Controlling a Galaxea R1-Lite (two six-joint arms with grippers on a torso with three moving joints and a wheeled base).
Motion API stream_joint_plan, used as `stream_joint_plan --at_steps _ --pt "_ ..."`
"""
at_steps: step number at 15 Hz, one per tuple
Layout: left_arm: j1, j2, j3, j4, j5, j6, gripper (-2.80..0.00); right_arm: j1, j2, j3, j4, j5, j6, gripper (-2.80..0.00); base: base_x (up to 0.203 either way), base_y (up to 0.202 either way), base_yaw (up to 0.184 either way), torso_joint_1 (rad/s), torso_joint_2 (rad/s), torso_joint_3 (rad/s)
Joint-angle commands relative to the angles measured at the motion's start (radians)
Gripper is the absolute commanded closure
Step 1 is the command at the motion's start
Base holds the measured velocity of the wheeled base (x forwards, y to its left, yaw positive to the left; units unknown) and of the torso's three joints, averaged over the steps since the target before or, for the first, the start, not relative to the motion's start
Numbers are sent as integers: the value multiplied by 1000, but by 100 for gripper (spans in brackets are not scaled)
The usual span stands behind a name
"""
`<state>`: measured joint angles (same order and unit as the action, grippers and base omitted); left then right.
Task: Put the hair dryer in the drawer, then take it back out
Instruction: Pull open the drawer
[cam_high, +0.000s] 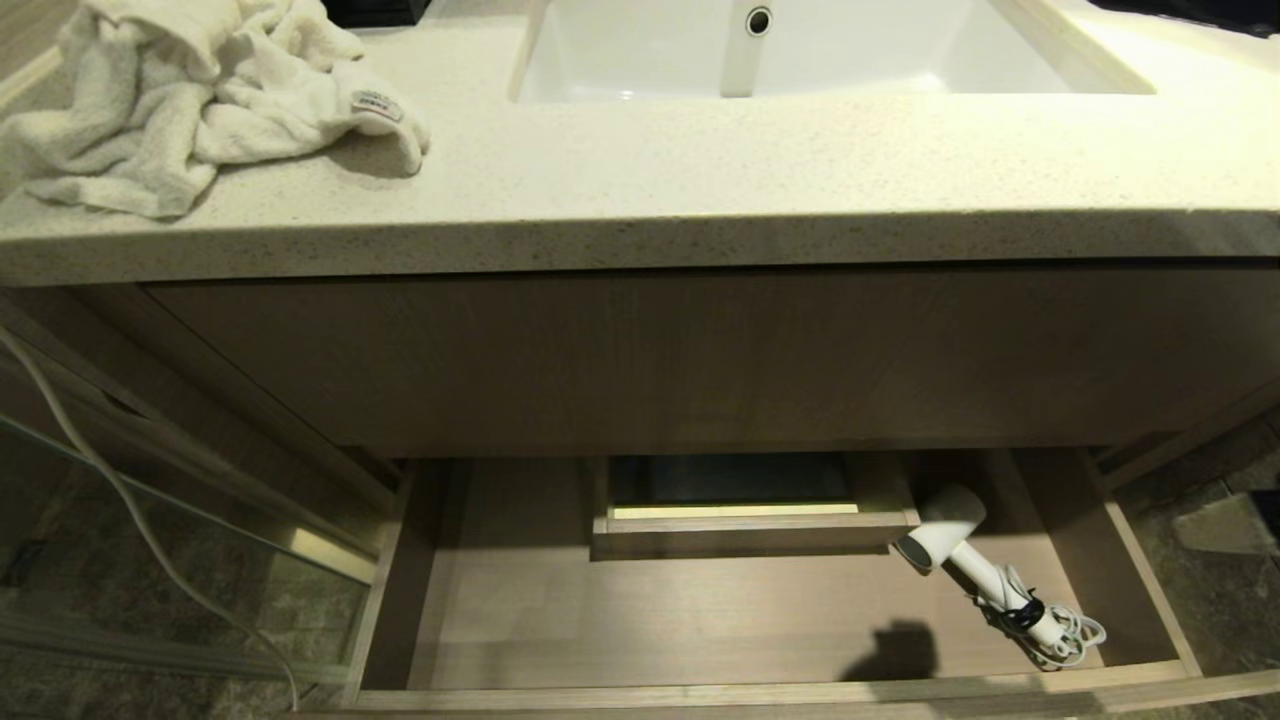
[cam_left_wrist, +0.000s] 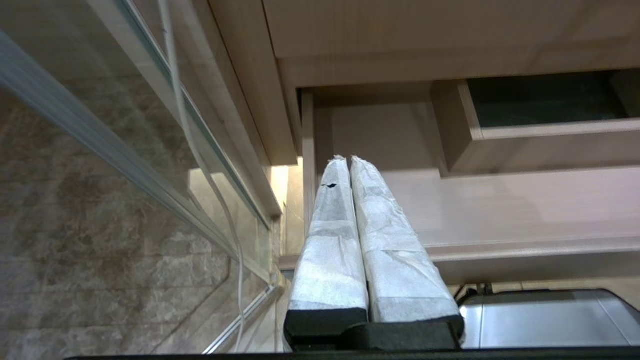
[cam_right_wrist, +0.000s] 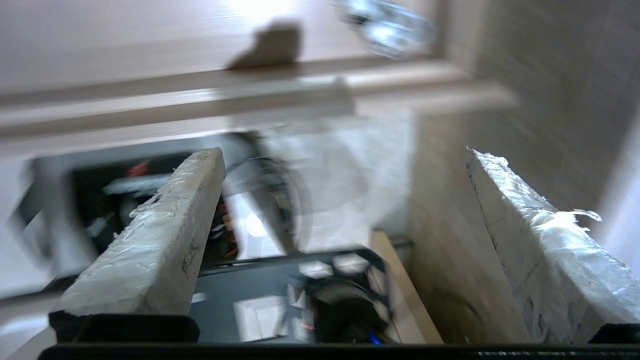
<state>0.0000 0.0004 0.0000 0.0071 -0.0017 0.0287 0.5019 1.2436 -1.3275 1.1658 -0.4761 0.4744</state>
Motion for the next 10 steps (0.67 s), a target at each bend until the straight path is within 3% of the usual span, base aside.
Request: stream_joint_plan --at_steps 1,3,4,7,10 --pt "0 1 2 -1 0 0 0 -39 -193 28 169 -60 81 -280 0 0 0 0 0 0" --pt "0 1 2 -1 0 0 0 -45 -243 53 333 -79 252 -280 0 0 0 0 0 0" --pt "0 1 2 -1 0 0 0 -44 -263 90 350 -83 275 -280 0 0 0 0 0 0" --pt "0 0 2 -1 0 0 0 -42 -287 269 303 -144 291 -280 0 0 0 0 0 0" --pt "0 1 2 -1 0 0 0 -45 -314 526 127 -177 256 -280 0 0 0 0 0 0"
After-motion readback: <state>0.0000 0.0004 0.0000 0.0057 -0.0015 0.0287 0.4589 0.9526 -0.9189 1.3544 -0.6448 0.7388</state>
